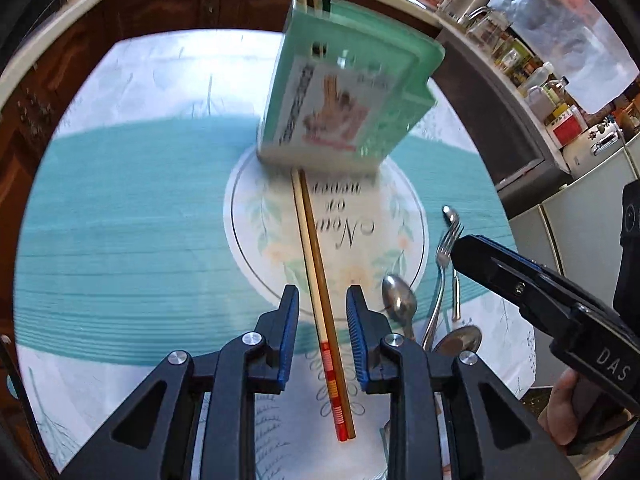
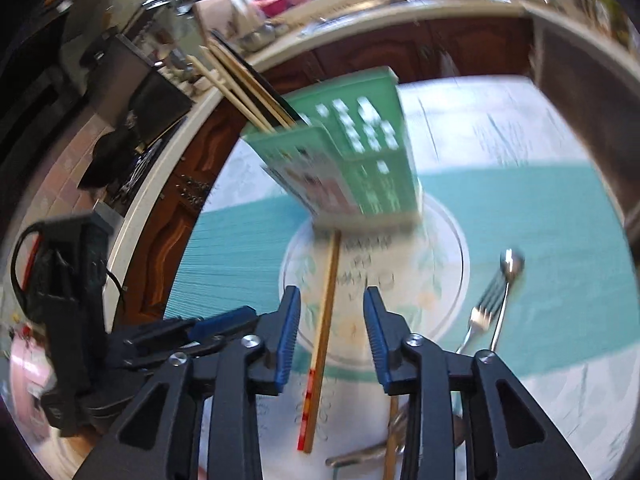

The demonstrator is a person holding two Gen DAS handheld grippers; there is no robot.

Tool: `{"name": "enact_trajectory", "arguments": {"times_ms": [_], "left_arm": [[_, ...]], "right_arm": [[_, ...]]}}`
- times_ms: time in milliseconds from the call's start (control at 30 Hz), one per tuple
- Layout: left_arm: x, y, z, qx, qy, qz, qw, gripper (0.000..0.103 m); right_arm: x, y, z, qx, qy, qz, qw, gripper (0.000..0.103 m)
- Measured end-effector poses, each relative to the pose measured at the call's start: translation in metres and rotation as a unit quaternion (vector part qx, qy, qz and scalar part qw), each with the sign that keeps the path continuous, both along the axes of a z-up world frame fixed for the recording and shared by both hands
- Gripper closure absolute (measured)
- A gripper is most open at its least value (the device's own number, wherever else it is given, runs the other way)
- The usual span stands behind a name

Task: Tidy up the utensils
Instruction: 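Close the left gripper on a red-banded chopstick while the right gripper grasps a wooden chopstick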

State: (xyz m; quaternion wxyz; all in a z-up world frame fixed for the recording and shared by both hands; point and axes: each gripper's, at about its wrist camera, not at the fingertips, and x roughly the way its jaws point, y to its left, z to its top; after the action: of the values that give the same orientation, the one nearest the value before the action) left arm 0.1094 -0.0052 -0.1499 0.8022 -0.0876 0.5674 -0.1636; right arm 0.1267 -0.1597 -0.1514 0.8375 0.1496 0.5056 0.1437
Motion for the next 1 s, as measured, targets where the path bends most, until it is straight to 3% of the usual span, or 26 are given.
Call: {"name": "enact_trajectory", "arguments": {"times_ms": [133, 367, 1000], "left_arm": [[0.0, -0.001, -0.024, -0.012, 0.034, 0.007, 0.9993, 0.086], [0.007, -0.008, -0.041, -0.003, 0.048, 0.008, 0.9988, 0.089], [0.018, -0.022, -0.052, 0.037, 0.054, 0.003, 0.9979, 0.089]], "right_arm": [[-0.01, -0.009, -0.029, 0.005, 0.026, -0.015, 1.0, 0.069], [-0.018, -0.02, -0.058, 0.009, 0.047, -0.025, 0.999, 0.069], [-0.005, -0.017, -0.061, 0.011, 0.04, -0.015, 0.999, 0.069]]}}
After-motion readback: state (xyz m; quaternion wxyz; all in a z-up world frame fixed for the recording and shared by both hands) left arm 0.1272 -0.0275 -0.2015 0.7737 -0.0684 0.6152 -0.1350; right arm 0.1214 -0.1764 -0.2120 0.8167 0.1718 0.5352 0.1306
